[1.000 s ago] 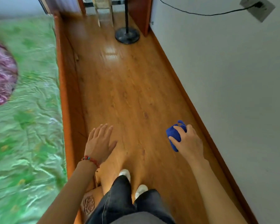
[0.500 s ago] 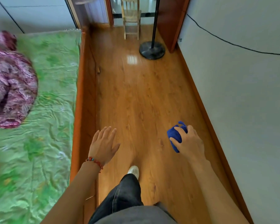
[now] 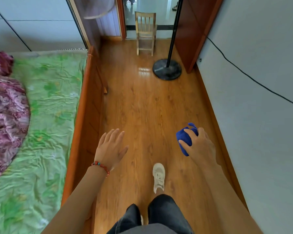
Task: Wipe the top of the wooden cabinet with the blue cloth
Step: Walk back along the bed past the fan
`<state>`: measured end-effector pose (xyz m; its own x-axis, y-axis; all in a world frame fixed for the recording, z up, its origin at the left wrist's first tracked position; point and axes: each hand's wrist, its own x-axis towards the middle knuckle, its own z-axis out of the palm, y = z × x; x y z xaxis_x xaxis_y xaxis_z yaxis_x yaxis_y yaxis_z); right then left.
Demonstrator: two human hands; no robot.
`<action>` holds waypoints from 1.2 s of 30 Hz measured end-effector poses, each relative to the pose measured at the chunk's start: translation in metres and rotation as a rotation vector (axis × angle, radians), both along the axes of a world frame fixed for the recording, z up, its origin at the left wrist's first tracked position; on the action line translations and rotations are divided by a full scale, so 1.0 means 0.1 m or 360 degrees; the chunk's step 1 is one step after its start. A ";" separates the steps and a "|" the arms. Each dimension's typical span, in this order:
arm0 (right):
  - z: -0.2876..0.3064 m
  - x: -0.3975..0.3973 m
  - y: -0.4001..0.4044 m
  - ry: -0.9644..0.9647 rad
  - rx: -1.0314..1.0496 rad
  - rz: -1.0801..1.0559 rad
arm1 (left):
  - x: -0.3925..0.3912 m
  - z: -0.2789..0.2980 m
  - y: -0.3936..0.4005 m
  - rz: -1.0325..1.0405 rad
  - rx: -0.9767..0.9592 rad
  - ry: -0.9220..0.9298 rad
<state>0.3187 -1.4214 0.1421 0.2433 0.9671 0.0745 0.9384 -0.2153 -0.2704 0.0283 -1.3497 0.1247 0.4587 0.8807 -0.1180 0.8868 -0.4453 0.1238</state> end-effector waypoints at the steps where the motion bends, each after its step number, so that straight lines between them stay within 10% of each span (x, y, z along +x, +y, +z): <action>1: -0.02 0.08 0.20 0.0007 0.0001 0.0014 | 0.09 -0.01 0.17 0.0013 0.0016 -0.0008; 36: -0.10 1.24 7.44 0.0064 -0.0067 0.0165 | 1.12 -0.04 7.09 0.0328 -0.0031 -0.0021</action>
<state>0.4429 -0.6772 0.1324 0.1440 0.9892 0.0255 0.9447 -0.1298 -0.3012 0.1400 -0.6409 0.1204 0.2705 0.9538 -0.1310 0.9572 -0.2519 0.1424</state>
